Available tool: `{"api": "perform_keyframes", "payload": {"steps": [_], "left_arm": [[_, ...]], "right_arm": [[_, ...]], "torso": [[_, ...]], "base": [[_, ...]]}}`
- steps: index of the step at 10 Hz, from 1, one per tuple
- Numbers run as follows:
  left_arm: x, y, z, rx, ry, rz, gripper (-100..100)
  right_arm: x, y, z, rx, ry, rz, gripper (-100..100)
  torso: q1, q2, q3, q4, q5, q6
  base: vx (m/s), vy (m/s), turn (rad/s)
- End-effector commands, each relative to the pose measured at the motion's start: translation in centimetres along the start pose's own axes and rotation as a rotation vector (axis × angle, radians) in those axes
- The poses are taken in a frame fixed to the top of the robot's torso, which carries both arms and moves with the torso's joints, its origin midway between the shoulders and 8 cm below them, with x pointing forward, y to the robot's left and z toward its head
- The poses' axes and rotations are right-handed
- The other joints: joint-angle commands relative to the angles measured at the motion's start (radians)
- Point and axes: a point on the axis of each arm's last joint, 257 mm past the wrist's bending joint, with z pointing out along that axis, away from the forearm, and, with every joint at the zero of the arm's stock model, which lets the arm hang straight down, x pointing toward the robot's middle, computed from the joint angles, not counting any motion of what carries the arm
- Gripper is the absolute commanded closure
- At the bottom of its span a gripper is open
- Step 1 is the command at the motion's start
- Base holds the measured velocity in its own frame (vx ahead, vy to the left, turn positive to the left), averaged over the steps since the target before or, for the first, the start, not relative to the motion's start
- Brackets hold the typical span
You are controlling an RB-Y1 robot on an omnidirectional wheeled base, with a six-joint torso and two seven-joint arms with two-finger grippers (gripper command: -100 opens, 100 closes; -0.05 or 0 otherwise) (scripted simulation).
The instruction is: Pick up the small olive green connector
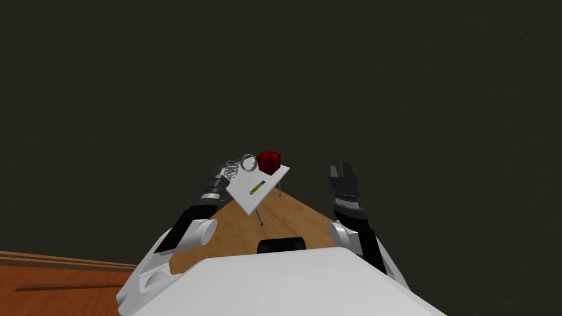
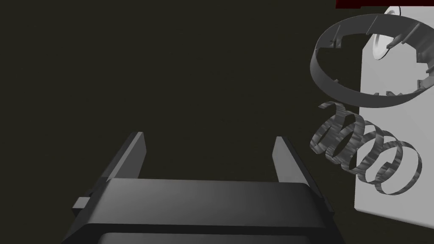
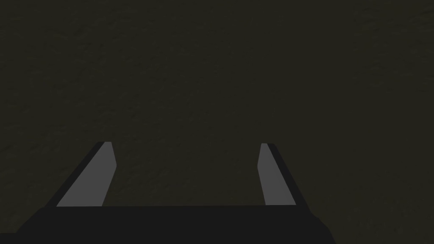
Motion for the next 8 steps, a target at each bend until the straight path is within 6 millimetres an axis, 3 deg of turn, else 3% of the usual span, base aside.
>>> {"api": "perform_keyframes", "payload": {"steps": [1,8], "left_arm": [[-0.6,1.6,0.6,-0.05,-0.009,-0.042,-100],[-2.3,6.4,1.0,-0.224,-0.042,-0.12,-100]], "right_arm": [[0.0,0.0,0.0,0.0,0.0,0.0,0],[0.0,0.0,0.0,0.0,0.0,0.0,0]], "torso": [[0.0,0.0,0.0,0.0,0.0,0.0],[-0.001,-0.001,0.0,0.0,0.0,0.0]], "base": [[0.007,-0.044,-0.033],[0.008,-0.033,-0.018]]}}
